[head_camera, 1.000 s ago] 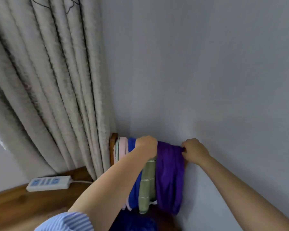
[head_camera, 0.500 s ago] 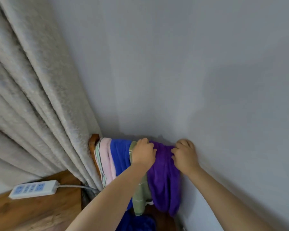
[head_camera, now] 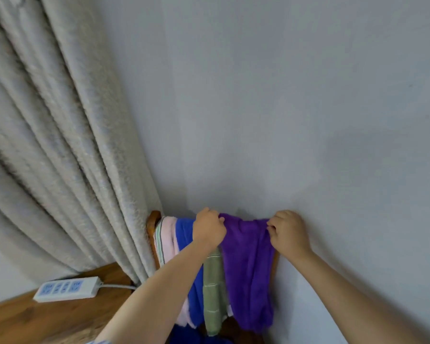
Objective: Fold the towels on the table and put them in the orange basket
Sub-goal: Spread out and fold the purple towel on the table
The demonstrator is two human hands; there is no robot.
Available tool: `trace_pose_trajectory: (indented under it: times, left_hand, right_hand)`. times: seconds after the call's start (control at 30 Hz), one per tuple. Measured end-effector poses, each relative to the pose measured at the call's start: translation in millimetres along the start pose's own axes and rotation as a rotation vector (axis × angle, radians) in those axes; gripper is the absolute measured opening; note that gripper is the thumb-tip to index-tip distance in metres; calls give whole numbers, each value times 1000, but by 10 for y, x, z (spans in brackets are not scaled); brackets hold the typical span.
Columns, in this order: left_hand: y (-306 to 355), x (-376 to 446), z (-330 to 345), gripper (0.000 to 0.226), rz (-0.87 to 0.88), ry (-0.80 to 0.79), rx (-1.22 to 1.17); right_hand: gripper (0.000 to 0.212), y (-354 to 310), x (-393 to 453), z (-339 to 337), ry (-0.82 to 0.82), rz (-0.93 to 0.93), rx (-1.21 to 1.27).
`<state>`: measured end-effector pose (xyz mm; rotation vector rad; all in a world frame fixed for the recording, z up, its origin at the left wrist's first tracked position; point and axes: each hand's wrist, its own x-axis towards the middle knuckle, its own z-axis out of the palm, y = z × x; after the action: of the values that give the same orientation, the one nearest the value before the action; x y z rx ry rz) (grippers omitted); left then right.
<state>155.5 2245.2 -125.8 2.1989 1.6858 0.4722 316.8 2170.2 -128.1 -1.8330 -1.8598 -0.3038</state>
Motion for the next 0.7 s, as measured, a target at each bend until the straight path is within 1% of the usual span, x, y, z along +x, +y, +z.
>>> trace_pose_trajectory:
  times: [0.17,0.3,0.37,0.5,0.57,0.6,0.7]
  left_hand:
    - [15,-190,-708,31,34,164,-72]
    - [-101,-633,-1391,29,57,335,-122]
    - [-218,-887,-1696,29,50,391,-132]
    - [-630,-1567,-2287,27,-17,512,-109]
    - [-834,-1869,-2488,28,-51,556,-77]
    - [-1033,-2125,-2623,29,-81,571,-44]
    - [-1466,-2669,-2841,29,-143,571,46]
  right_hand:
    - [21,-364,190,-617,168,12,2]
    - [12,-1021,203,-1050,269,-71,41]
    - [6,-1352,184,-1198,314,-102,92]
    - [11,-2128,7,-1484,378,-193,197]
    - [10,-2433,-107,-1545,397,-208,231]
    - [11,-2685,-219,-1563,382,-211,262]
    - [13,-3214,-533,-1534,278,-233,332]
